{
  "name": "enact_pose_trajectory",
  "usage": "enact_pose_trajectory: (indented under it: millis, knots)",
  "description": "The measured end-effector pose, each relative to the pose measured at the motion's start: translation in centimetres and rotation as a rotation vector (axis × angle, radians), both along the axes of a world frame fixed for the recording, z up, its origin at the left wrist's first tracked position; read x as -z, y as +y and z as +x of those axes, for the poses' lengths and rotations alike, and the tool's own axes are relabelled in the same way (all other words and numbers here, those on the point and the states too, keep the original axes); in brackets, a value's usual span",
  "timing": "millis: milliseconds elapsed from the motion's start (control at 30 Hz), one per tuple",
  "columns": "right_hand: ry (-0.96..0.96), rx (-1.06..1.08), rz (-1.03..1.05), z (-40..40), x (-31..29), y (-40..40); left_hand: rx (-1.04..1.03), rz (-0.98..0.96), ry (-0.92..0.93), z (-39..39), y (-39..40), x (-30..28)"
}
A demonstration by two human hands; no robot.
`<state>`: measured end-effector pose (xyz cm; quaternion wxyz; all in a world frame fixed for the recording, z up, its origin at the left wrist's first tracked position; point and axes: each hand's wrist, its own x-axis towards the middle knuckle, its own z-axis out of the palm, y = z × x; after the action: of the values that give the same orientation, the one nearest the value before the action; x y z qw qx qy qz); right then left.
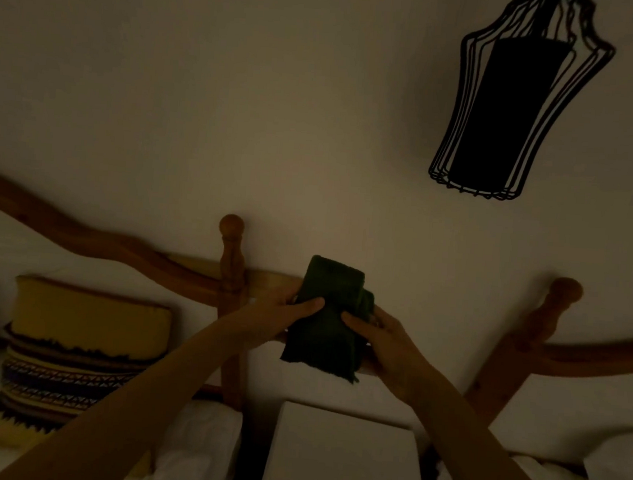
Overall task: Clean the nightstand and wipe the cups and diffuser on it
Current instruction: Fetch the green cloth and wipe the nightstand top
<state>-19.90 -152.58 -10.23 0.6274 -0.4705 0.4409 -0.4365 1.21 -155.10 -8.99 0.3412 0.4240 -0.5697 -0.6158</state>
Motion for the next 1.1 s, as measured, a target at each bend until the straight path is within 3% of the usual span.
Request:
enact_pose_trajectory:
  millis: [100, 300, 433, 533, 633, 733, 900, 1000, 1100]
  knots:
    - [0.027, -0.025, -0.168, -1.2, -0.9, -0.1, 0.116, 0.022, -0.055, 1.3, -0.2, -0.7]
    - [0.098, -0.034, -0.585, -1.5, -3.0, 0.5, 0.242, -0.073, 0.329, 2.2, -0.3, -3.3]
    - [0.259, -0.045, -0.799, -0.7, -3.2, 0.1, 0.259, -0.065, 0.352, 2.5, 0.2, -4.4]
    - [0.3, 0.005, -0.867, -0.4, -2.8, 0.1, 0.181, -0.165, 0.236, 2.1, 0.7, -4.3]
    - [0.272, 0.043, -0.876, -0.5, -2.3, -0.2, 0.168, -0.237, 0.197, 2.1, 0.9, -3.7]
    - [0.188, 0.028, -0.852, -0.8, -1.9, -0.9, 0.12, -0.166, 0.259, 2.7, 0.4, -3.1]
    - [-0.046, -0.008, -0.539, -0.2, -0.5, -1.6, -0.086, -0.19, 0.232, 2.9, 0.3, -2.0]
    - [-0.206, 0.042, -0.362, 1.5, 0.1, -2.0, -0.142, -0.157, 0.338, 2.8, 0.4, -1.0]
    - [-0.212, 0.024, -0.284, 3.7, -0.1, -2.2, -0.172, -0.138, 0.439, 2.1, 0.6, 0.4]
